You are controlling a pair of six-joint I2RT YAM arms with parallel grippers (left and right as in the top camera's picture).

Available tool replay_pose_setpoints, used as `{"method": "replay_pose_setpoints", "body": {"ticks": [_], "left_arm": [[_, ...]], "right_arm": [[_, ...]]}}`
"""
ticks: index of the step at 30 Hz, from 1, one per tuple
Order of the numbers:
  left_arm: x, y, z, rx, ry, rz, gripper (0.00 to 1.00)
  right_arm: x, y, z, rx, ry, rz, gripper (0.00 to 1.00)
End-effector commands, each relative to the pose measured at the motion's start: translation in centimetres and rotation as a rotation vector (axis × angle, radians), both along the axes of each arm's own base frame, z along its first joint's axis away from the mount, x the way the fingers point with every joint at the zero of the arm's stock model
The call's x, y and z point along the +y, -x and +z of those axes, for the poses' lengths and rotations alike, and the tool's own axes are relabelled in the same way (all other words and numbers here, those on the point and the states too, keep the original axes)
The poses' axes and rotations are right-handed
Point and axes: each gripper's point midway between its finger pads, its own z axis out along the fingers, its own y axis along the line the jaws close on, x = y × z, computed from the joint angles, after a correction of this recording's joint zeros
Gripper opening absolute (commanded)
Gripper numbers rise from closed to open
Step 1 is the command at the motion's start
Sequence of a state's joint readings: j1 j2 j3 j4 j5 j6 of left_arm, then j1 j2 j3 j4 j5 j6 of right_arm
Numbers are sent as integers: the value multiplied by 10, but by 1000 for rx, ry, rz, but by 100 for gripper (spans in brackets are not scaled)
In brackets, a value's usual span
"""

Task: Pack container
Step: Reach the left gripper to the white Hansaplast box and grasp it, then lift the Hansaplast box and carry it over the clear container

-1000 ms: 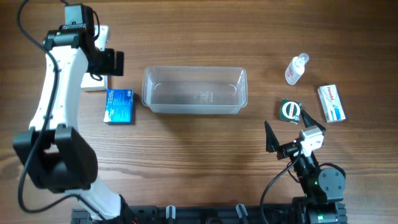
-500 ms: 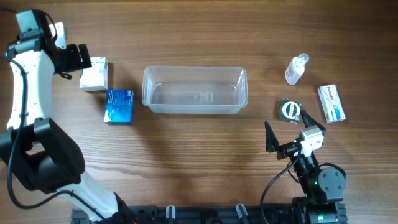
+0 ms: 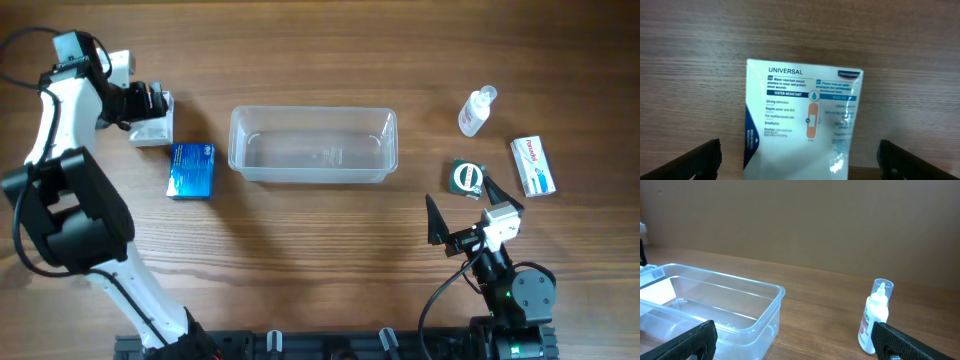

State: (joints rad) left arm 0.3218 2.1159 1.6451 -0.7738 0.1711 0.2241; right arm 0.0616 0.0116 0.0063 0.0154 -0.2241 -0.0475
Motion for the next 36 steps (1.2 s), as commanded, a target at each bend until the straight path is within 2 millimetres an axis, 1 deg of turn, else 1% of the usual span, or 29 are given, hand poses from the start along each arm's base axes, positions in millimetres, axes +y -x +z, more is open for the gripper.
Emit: {"method": "replay_pose_setpoints", "body": {"ticks": [1,10,14,16,18,21,24,26,27,29,34,36], "left_arm": [[-8,-7,-11,0,21,-33,100],[-6,-11,-37,18,31,-22,100],[-7,-13,-43,19,31,-25,100],[-8,-14,-42,14,30,-27,99],[-9,-15,-43,14,30,-29,93],[-12,-14,-50,26,33,-35,89],[-15,-12,-60,47,40,-40,83],[-16,-11,-63,57,39,-41,80],[-15,-11,-63,59,36,-39,77],[-15,-10,-63,59,36,-39,66],[-15,-9,-63,64,37,-39,65],[-11,-9,-59,62,12,-32,64]], "right_arm": [[-2,0,2,-11,4,-10,100],[-2,0,2,-11,4,-10,100],[-2,0,2,-11,4,-10,100],[-2,0,2,-11,4,-10,100],[-2,0,2,-11,4,-10,100],[-2,0,2,-11,4,-10,100],[-2,0,2,-11,4,-10,100],[-2,0,2,-11,4,-10,100],[-2,0,2,-11,4,-10,100],[-2,0,2,-11,4,-10,100],[-2,0,2,-11,4,-10,100],[-2,0,2,-10,4,-10,100]]}}
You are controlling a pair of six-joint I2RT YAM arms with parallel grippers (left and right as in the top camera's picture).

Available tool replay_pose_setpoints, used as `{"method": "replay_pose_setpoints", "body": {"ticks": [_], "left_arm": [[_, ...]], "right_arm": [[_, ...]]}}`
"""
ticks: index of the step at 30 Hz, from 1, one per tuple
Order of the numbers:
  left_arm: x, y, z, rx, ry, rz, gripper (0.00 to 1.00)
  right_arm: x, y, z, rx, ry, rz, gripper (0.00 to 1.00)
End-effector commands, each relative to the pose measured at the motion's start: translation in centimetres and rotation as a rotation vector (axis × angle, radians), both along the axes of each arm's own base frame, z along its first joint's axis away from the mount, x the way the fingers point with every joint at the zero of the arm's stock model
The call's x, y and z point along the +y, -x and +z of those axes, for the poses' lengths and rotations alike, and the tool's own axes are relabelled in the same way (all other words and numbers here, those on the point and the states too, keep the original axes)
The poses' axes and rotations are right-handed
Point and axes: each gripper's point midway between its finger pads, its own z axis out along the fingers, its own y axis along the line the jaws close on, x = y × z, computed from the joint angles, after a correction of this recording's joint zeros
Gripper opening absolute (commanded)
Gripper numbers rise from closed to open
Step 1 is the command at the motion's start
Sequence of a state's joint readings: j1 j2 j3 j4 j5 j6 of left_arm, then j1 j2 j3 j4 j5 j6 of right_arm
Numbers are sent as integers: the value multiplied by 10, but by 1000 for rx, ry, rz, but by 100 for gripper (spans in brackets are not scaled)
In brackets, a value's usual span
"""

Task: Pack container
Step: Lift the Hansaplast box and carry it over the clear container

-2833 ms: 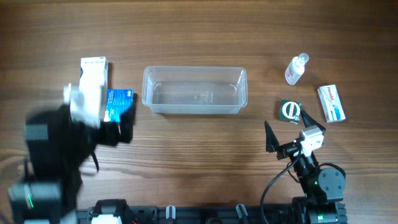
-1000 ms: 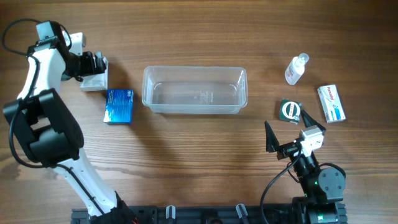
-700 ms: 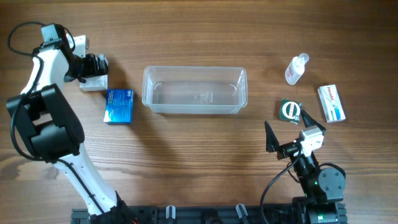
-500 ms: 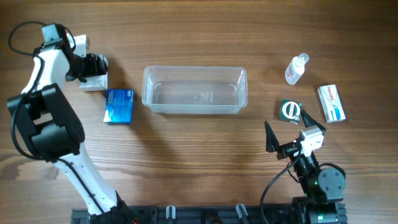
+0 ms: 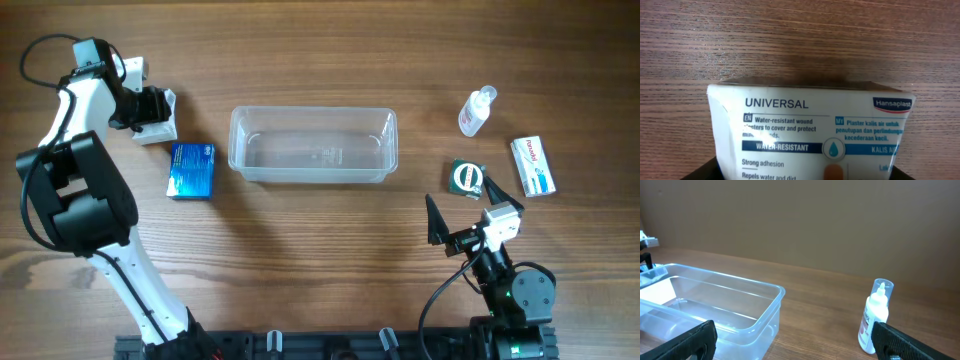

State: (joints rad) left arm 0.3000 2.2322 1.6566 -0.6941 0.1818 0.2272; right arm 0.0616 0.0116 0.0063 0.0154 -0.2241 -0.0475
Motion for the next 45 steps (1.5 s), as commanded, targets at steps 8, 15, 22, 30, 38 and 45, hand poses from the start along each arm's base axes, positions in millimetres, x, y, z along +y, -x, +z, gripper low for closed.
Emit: {"method": "replay_pose_setpoints", "body": {"ticks": [8,15,22,30,38,45], "left_arm": [[2,-3,51,-71,-73,0,63],[-28,-2,122,-183,-86,-24,64],[-91,20,174,-214,-40,-61,64],[-172,60,186,-124,27,-139,68],[-227,81,179,-56,70,-173,68],[-242,103,166,27,33,-150,69]], "right_arm": [[-2,0,2,-11,4,-10,100],[-2,0,2,-11,4,-10,100],[-2,0,2,-11,4,-10,100],[-2,0,2,-11,4,-10,100],[-2,0,2,-11,4,-10,100],[-2,0,2,-11,5,-10,100]]}}
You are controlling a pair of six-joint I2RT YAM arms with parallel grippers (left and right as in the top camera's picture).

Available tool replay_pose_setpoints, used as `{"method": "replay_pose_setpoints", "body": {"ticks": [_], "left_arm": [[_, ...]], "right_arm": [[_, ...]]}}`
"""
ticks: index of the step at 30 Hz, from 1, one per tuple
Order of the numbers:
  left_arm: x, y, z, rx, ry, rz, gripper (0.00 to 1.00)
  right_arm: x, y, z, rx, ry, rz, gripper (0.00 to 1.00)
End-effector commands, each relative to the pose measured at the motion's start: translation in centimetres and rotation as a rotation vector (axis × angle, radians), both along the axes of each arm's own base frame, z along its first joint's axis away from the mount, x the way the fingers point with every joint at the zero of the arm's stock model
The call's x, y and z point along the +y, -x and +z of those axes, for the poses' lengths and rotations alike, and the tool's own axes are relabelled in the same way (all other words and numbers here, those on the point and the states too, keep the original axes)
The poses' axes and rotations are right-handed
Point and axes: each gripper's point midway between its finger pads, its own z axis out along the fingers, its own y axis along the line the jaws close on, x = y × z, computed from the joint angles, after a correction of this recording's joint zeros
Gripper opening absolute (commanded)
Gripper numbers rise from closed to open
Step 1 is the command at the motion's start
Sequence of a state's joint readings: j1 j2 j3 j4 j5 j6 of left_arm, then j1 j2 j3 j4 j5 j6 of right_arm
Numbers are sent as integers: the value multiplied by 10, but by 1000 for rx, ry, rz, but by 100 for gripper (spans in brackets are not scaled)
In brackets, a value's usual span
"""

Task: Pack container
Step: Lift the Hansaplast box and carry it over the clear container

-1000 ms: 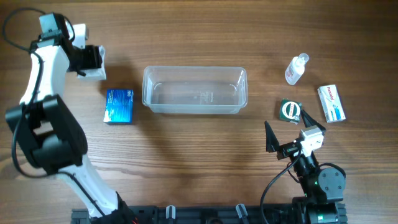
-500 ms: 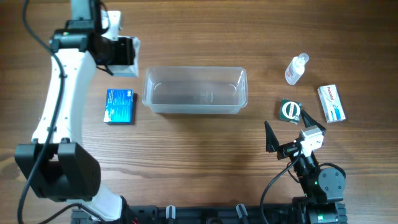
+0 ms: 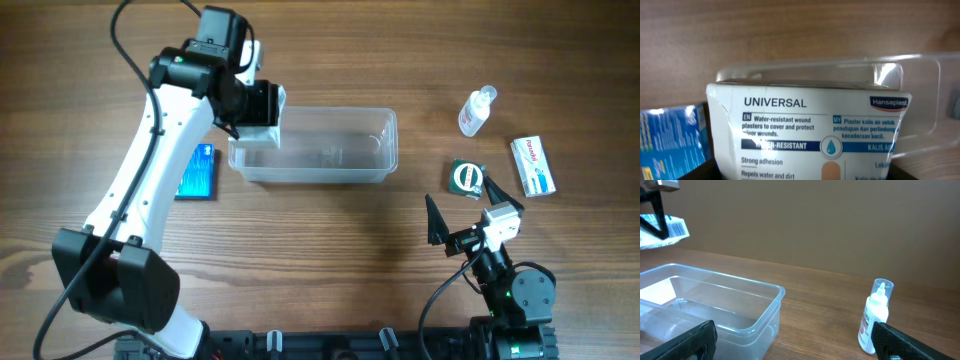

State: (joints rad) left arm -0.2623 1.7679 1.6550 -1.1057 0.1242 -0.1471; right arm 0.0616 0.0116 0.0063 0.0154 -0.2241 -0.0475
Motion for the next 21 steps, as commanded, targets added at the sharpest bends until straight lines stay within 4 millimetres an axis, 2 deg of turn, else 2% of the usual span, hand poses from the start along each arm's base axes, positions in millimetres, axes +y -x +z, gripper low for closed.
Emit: {"method": "replay_pose_setpoints", "body": {"ticks": [1,5,12,16,21], "left_arm": [[0,13,-6,31,-45,59,70],[-3,18,-34,50,-65,52,72],[-4,7,-73,-11,-53,69,71],[5,5,-86,-35,-95,88,70],[7,2,-87,-49,-108,94,70]], "right_arm": [[-2,0,2,-11,4,-10,100],[-2,0,2,-11,4,-10,100],[-2,0,2,-11,5,-10,100],[-2,0,2,-11,4,-10,100],[-2,0,2,-11,4,-10,100]]}}
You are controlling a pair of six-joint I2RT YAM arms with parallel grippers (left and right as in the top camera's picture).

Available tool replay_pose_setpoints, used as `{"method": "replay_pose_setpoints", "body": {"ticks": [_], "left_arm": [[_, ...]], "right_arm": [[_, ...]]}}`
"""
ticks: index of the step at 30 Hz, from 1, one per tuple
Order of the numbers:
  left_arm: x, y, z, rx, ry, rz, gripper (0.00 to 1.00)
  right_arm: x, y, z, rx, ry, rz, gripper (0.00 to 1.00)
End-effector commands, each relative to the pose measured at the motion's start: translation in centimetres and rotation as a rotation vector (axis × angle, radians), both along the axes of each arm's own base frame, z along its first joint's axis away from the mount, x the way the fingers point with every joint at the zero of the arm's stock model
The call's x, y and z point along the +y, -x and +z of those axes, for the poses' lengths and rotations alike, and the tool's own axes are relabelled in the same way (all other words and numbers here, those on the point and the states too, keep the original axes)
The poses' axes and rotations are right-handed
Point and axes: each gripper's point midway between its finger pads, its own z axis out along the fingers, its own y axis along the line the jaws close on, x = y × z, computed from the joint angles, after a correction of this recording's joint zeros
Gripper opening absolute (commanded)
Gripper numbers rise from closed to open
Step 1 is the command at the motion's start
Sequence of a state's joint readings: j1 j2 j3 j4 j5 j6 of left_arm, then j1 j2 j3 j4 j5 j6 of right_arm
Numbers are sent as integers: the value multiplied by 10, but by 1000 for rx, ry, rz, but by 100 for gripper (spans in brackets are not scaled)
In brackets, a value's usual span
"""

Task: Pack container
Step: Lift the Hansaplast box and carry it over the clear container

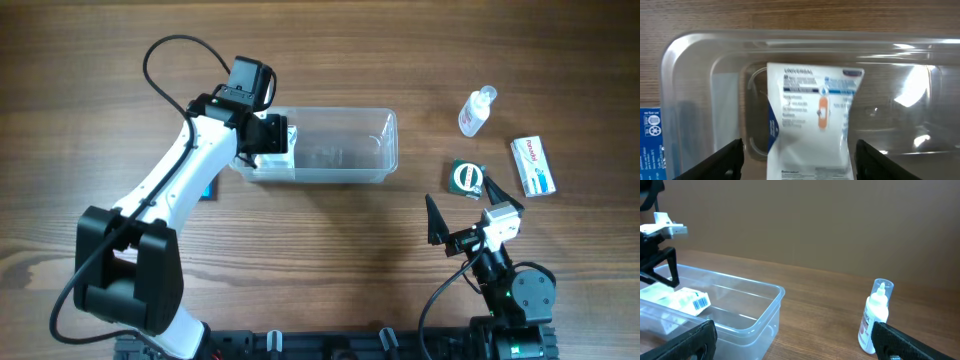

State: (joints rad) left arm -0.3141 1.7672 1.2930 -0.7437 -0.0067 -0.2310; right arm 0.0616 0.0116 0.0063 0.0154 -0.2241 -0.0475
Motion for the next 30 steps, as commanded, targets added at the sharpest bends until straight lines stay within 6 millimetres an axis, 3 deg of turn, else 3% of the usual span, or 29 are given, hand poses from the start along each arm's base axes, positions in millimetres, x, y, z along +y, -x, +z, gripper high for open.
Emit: {"method": "replay_pose_setpoints", "body": {"ticks": [1,4,5,7,17,24,30], "left_arm": [[3,-3,5,-29,-12,19,67],[-6,-3,7,-31,33,1,59],[-12,-3,7,-29,61,-9,46],[-16,-2,7,-21,82,-18,4],[-15,6,-9,31,91,32,4],[-24,5,-39,77,74,14,4],[-20,4,-62,110,41,19,4]], "right_arm": [[-2,0,2,-11,5,-10,100],[-2,0,2,-11,4,-10,100],[-2,0,2,-11,4,-10,100],[-2,0,2,-11,4,-10,100],[-2,0,2,-11,5,-10,100],[-2,0,2,-11,4,-10,100],[-2,0,2,-11,4,-10,100]]}}
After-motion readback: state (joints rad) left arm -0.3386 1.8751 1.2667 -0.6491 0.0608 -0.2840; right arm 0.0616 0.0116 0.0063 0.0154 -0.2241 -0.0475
